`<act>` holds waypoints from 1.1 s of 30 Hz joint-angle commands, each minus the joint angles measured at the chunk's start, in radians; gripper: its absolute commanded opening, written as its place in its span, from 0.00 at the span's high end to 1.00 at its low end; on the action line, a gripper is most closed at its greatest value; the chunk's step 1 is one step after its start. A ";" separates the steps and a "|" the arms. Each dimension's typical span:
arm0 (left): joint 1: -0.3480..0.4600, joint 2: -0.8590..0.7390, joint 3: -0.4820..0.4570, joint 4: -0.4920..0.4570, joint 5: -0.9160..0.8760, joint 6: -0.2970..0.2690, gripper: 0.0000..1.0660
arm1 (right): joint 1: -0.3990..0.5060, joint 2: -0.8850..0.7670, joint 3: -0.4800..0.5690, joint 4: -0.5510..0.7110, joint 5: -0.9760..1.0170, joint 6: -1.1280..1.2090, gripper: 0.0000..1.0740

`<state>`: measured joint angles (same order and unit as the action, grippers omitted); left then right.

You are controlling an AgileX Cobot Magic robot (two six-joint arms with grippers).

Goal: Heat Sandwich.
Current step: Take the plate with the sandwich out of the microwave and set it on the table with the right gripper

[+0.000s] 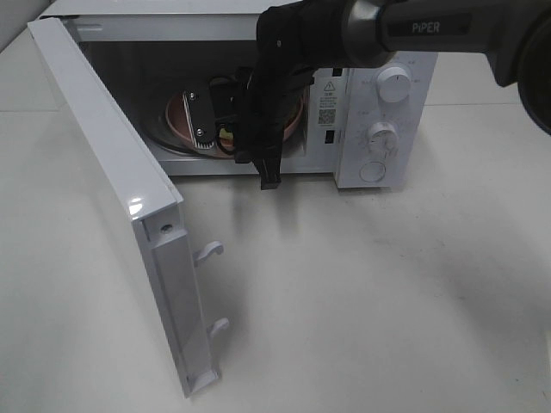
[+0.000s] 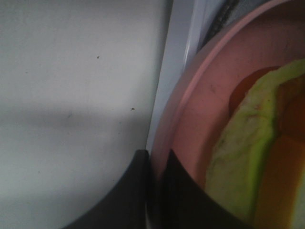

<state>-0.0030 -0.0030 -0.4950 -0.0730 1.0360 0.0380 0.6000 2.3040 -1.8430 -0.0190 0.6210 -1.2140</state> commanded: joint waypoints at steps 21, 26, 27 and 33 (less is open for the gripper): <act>-0.001 -0.022 0.002 0.002 -0.008 0.003 0.05 | 0.007 -0.165 0.170 0.053 0.045 -0.205 1.00; -0.001 -0.022 0.002 0.002 -0.008 0.003 0.05 | 0.007 -0.203 0.222 0.053 0.045 -0.231 1.00; -0.001 -0.022 0.002 0.002 -0.008 0.003 0.05 | 0.007 -0.217 0.244 0.052 0.046 -0.231 1.00; -0.001 -0.022 0.002 0.002 -0.008 0.003 0.05 | 0.006 -0.271 0.308 0.052 0.043 -0.261 1.00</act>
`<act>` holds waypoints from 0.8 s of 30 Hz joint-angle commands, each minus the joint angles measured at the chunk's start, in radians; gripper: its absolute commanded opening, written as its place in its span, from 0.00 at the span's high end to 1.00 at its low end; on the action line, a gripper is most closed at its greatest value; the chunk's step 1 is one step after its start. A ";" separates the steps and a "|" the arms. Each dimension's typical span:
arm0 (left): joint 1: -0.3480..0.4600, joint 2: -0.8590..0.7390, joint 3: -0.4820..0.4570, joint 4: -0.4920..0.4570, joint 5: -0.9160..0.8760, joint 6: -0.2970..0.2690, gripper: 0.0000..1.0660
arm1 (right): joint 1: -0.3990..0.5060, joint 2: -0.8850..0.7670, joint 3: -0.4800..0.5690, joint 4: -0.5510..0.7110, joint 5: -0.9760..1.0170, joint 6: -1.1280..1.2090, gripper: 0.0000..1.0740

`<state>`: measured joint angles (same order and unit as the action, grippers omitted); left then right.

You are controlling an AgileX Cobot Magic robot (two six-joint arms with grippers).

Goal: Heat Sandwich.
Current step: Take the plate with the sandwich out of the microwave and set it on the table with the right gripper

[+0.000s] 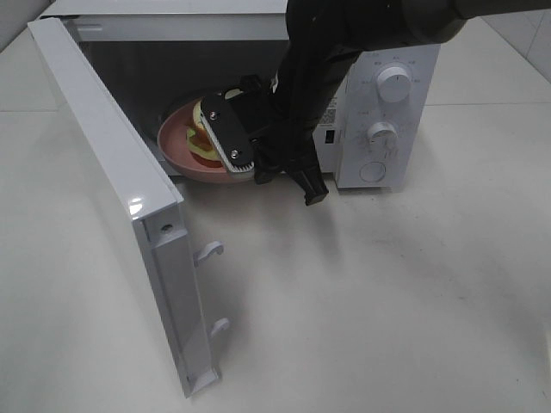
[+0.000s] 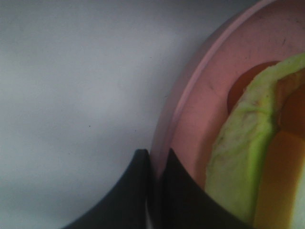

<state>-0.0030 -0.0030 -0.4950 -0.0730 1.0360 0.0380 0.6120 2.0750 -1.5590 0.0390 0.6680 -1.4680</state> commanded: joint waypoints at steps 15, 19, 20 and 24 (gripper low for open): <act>-0.001 -0.022 0.002 0.002 -0.008 0.003 0.05 | -0.017 -0.175 0.178 0.021 -0.006 -0.082 1.00; -0.001 -0.022 0.002 0.002 -0.008 0.003 0.05 | -0.017 -0.232 0.244 0.023 -0.012 -0.082 1.00; -0.001 -0.022 0.002 0.002 -0.008 0.003 0.05 | -0.017 -0.232 0.244 0.023 -0.012 -0.082 1.00; -0.001 -0.022 0.002 0.002 -0.008 0.003 0.05 | -0.017 -0.271 0.286 0.042 -0.017 -0.081 1.00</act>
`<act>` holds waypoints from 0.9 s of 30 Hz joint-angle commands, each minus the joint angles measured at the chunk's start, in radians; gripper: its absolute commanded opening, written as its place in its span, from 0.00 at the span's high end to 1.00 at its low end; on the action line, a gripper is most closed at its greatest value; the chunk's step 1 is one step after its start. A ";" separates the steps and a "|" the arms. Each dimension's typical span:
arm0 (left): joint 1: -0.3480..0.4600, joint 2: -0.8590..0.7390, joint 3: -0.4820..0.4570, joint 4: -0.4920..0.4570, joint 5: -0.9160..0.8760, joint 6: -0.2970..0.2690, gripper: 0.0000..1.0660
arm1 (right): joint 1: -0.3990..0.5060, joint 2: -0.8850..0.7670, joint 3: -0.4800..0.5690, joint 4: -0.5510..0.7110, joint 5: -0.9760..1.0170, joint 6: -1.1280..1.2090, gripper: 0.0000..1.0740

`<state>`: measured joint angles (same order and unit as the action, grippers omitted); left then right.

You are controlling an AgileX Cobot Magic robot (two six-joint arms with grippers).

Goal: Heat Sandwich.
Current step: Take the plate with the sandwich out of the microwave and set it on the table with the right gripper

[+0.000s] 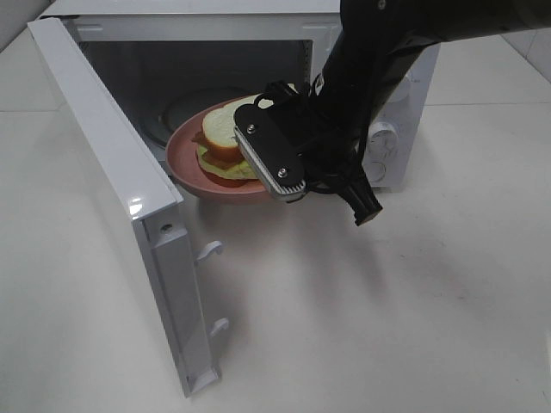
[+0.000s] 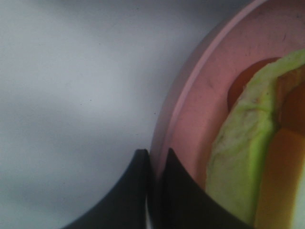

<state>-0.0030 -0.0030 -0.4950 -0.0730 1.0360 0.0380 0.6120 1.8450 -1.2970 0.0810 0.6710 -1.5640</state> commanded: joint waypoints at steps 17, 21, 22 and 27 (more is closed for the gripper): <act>-0.001 -0.022 0.002 0.002 -0.008 0.003 0.05 | -0.015 -0.262 0.271 0.026 -0.032 0.046 1.00; -0.001 -0.022 0.002 0.002 -0.008 0.003 0.05 | -0.015 -0.326 0.331 0.024 -0.032 0.064 1.00; -0.001 -0.022 0.002 0.002 -0.008 0.003 0.05 | -0.015 -0.343 0.346 0.022 -0.032 0.072 1.00; -0.001 -0.022 0.002 0.002 -0.008 0.003 0.05 | -0.015 -0.403 0.402 0.005 -0.031 0.098 1.00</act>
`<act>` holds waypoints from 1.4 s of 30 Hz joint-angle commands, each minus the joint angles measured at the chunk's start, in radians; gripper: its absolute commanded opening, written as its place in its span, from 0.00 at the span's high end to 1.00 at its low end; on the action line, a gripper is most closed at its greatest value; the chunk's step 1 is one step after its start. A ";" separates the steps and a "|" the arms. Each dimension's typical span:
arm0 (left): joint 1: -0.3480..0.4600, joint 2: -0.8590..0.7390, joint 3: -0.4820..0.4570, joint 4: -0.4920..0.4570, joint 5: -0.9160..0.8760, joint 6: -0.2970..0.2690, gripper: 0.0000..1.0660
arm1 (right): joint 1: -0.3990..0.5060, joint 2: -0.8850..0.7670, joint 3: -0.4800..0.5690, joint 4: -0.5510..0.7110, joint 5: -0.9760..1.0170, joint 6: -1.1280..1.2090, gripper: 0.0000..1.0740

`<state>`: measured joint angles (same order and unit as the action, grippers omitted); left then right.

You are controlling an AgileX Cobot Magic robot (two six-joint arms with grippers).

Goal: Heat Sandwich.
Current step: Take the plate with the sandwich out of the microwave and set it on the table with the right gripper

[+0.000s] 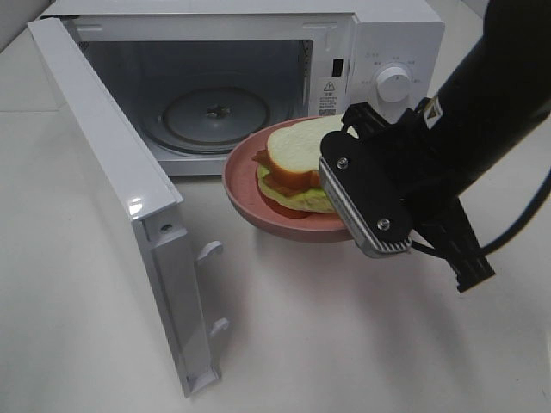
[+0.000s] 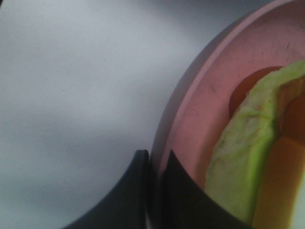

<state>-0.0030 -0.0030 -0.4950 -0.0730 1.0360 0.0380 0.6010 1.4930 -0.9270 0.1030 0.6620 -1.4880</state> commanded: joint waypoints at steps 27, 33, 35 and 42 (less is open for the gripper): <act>-0.001 -0.022 0.002 0.002 -0.008 0.003 0.05 | -0.004 -0.439 0.329 -0.137 0.009 0.273 1.00; -0.001 -0.022 0.002 0.002 -0.008 0.003 0.05 | -0.004 -0.481 0.345 -0.210 0.066 0.390 1.00; -0.001 -0.022 0.002 0.002 -0.008 0.003 0.05 | -0.004 -0.487 0.345 -0.261 0.094 0.476 1.00; -0.001 -0.022 0.002 0.002 -0.008 0.003 0.05 | -0.004 -0.487 0.345 -0.337 0.128 0.677 1.00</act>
<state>-0.0030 -0.0030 -0.4950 -0.0730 1.0360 0.0380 0.6010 1.0190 -0.5800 -0.2090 0.7990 -0.8400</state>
